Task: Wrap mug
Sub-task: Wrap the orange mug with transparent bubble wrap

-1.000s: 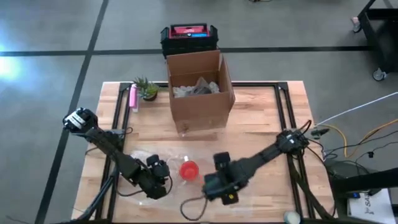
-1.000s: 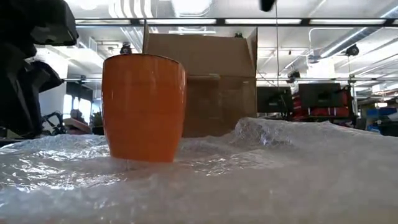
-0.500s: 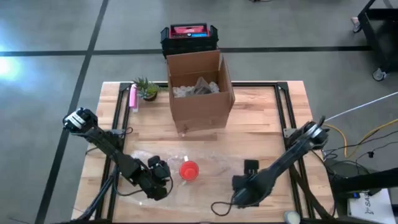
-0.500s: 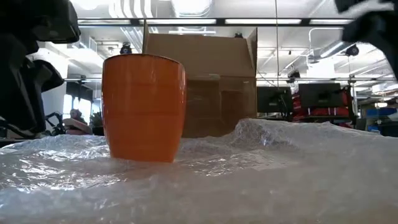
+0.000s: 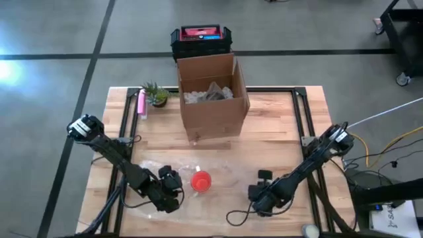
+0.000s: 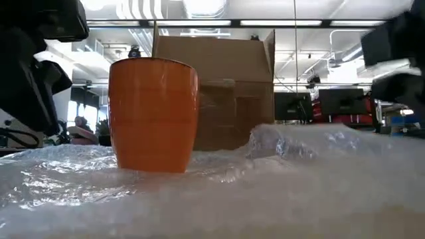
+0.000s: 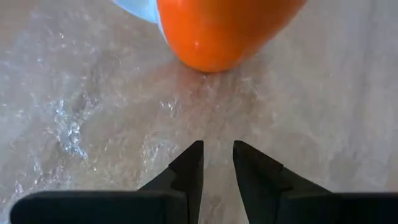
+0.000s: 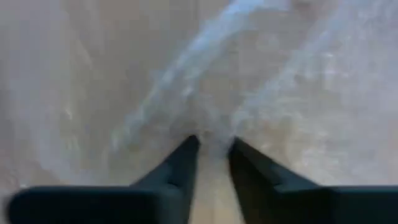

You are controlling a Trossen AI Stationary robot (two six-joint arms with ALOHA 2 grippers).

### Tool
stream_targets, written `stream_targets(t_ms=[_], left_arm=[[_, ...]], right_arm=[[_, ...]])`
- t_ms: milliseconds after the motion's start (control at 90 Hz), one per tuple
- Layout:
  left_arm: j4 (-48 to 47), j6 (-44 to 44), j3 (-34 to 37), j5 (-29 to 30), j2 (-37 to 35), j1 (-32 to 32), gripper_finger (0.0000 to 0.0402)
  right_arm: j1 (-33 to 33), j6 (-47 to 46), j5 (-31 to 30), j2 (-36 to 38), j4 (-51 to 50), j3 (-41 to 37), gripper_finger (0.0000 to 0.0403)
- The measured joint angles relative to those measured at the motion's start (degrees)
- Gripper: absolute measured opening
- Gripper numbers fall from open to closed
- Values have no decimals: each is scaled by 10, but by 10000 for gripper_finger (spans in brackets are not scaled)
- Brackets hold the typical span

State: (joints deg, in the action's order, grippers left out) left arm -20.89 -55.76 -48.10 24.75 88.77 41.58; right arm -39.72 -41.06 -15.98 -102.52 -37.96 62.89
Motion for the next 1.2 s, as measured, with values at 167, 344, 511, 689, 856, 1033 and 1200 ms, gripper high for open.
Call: stream_targets(t_ms=[167, 344, 511, 689, 856, 1033, 1200], left_arm=[[19, 24, 0, 11, 0, -1, 75], [21, 27, 0, 13, 0, -1, 75], [20, 28, 0, 13, 0, -1, 75], [-12, 42, -28, 16, -19, -1, 75], [-110, 47, -97, 63, -62, 0, 75], [-99, 86, -109, 147, -91, -19, 75], [29, 150, -82, 91, -66, -71, 75]], right_arm=[[20, 116, -122, 1, 58, 55, 17], [63, 282, -166, 1, 181, 111, 3], [109, 378, -140, 0, 281, 142, 1], [155, 392, -41, -39, 354, 147, 1], [173, 383, -16, -77, 356, 146, 0], [177, 377, -15, -82, 354, 146, 0], [176, 377, -14, -82, 353, 146, 0]])
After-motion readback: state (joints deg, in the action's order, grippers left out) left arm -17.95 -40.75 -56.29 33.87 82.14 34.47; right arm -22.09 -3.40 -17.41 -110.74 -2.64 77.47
